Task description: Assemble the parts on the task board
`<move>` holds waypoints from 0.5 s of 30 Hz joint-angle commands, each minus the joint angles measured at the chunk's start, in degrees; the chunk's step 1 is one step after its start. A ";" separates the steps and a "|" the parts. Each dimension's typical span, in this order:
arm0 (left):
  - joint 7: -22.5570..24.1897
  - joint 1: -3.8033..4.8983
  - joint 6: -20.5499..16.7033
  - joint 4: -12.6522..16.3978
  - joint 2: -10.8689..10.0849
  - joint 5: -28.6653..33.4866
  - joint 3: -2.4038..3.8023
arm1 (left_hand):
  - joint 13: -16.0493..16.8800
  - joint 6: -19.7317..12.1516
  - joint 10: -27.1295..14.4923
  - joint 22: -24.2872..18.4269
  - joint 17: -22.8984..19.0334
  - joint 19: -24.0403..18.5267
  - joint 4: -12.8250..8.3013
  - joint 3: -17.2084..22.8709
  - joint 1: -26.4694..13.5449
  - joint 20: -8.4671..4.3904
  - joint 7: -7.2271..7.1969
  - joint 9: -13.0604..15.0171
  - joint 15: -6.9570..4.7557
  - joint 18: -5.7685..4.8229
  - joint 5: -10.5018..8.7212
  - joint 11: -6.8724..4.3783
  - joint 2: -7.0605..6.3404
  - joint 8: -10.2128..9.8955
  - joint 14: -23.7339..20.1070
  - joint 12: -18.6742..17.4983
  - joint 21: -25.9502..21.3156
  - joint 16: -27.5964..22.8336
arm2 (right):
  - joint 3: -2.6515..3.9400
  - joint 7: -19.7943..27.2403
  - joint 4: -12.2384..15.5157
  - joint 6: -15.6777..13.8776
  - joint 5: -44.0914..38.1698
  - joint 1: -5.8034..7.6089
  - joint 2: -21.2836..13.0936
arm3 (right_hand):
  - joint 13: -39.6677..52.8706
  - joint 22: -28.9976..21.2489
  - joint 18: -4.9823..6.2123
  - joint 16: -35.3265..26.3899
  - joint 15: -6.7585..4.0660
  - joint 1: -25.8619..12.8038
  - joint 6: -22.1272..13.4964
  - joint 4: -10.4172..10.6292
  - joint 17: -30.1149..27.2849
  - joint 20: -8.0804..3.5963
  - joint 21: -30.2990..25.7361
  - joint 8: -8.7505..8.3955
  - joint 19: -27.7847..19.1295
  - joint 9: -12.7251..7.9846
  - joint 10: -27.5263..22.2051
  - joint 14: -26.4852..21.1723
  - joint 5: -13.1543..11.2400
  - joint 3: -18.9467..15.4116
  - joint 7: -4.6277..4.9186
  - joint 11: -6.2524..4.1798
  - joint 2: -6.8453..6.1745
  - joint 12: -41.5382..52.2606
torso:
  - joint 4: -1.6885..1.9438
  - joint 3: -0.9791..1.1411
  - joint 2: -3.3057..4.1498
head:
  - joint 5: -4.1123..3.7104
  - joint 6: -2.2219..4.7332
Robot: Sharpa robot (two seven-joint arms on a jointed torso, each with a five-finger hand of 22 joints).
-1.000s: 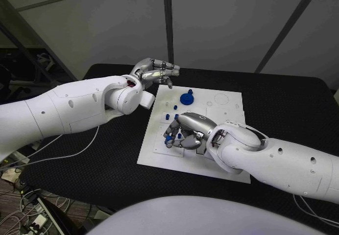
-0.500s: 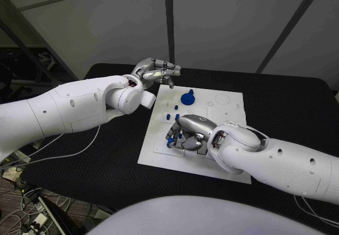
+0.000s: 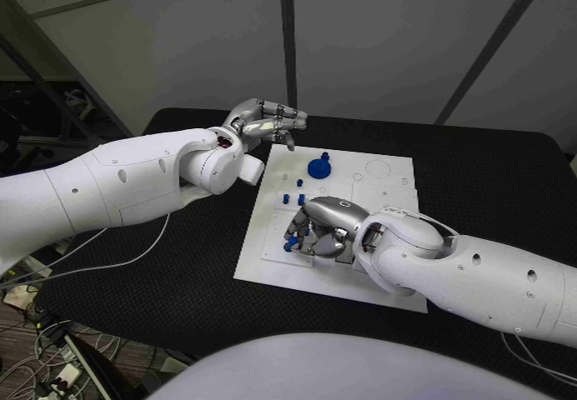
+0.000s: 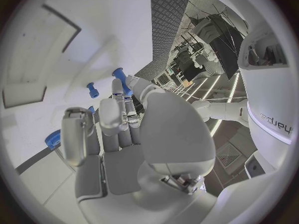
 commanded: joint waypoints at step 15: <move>0.22 0.07 0.54 0.13 -0.05 0.12 0.05 | -0.06 -0.22 -0.44 -0.06 -0.05 -0.15 -0.03 -0.21 0.08 0.12 0.07 -0.02 0.08 -0.61 -0.14 -0.03 0.31 0.14 -0.15 0.29 -0.27 -0.26 | -0.03 -1.78 -0.39 2.58 -2.47 0.05 0.85 | 0.11 8.90 -0.39 0.41 -0.07 -0.24 0.27 -0.42 0.07 -0.31 0.25 0.02 1.10 0.55 -0.33 1.14 -0.07 -0.43 0.02 0.37 0.10 -0.56 | 0.00 -0.04 -0.01 | 0.09 0.02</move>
